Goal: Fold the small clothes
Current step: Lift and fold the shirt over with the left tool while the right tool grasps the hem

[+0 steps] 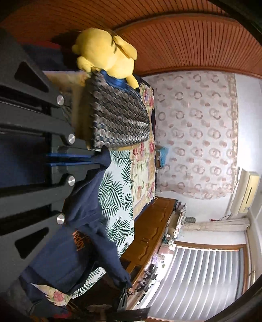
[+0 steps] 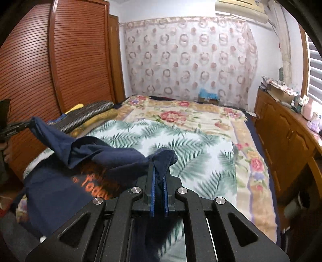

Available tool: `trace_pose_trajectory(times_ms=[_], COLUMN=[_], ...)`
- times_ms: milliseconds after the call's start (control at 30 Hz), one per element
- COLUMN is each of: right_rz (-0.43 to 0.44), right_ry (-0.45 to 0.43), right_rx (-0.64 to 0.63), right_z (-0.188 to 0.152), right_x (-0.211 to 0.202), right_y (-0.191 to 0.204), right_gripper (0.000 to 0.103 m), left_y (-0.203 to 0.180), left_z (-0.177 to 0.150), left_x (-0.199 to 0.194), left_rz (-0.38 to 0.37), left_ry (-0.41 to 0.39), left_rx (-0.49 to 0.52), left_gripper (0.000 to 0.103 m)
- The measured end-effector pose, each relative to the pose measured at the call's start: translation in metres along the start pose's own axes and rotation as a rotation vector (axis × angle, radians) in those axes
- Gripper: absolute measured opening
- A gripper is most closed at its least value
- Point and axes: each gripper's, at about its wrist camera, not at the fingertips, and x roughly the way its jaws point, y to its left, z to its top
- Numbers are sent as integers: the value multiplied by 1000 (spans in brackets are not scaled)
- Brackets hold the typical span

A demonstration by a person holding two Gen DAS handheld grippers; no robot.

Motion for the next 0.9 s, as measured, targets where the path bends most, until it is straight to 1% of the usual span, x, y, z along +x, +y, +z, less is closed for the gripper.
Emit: trace_pose_trajectory(times_ms=[33,167,267,400,467,533,667,733,800,867,900], right_rz=[-6,-8,-1,6,12,23,39,30,26,1,-2], right_ry=[0,-3,-7,3,19,45,135,173,193,185,178], right_rx=[-3,4,3,4,10,22,41,45,51,37,32], right_z=[-3,-20,-25,-34,-44,-56,-87,-98,-105,-103,-99], right_x=[-2,-31,-50,-70,-77,-78,-60,-50,-44,-44,-46], right_y=[0,2,4,8,10,10,15,16,15,12,10], right_gripper=[3,3,3,3,4,4,4,5,6,8,10], left_y=[1,4,2,-1,-1,1,4,6,9,10,10], left_z=[-5,-16,-22,-40,-49,-60,-77,-79,-79,-77,-76], left_x=[-10,-40,-55,-70,-70,-66,-56,-55,-56,-59,-60], left_rz=[-2,-3,8,44,61,66,79,87,99,97,96], left_ry=[-9,-39,-45,-23,0,27,71,81,75,65,60], left_rx=[-9,-33,-33,-29,-30,-39,-47,-56,-69,-69,-66], left_gripper=[1,1,1,1,1,2,5,10,13,17,20])
